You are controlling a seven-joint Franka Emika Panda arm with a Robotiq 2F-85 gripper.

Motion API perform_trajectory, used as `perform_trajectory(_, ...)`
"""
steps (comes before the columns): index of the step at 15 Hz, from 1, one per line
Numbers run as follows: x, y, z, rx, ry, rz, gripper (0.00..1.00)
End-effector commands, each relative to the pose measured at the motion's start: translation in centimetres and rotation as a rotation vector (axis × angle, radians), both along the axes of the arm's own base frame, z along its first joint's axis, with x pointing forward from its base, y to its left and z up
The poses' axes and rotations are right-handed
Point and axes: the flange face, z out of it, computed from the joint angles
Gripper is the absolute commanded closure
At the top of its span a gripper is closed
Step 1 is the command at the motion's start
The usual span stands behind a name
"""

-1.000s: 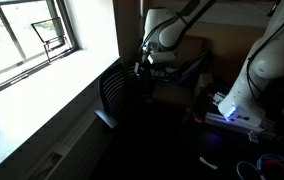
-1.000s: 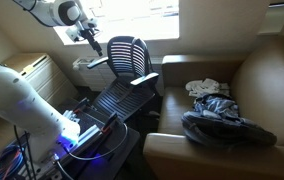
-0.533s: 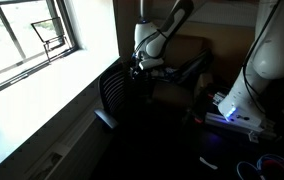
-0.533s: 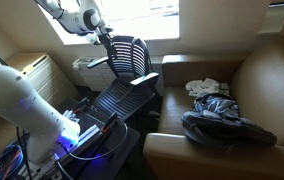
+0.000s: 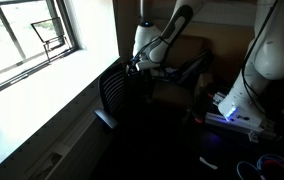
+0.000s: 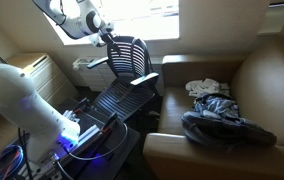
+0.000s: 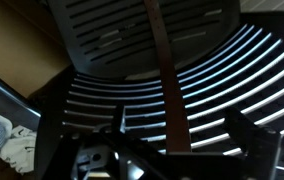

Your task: Move the belt to the seat of the black chair

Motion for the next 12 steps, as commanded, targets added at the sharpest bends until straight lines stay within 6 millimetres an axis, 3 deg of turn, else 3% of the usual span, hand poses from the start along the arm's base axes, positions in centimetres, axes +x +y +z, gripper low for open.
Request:
perform_trajectory(1, 3.1, 0.5, -1.6, -0.027, -0.191, -0.015, 0.0)
perform_trajectory(4, 6.8, 0.3, -1.8, -0.09, -0.34, -0.057, 0.0)
perform_trajectory(5, 4.1, 0.0, -1.3, -0.045, -0.26, -0.049, 0.0)
perform_trajectory(9, 7.1, 0.0, -2.1, -0.111, -0.351, -0.077, 0.0)
perform_trajectory(12, 9.0, -2.8, -3.8, -0.133, -0.4, -0.139, 0.0)
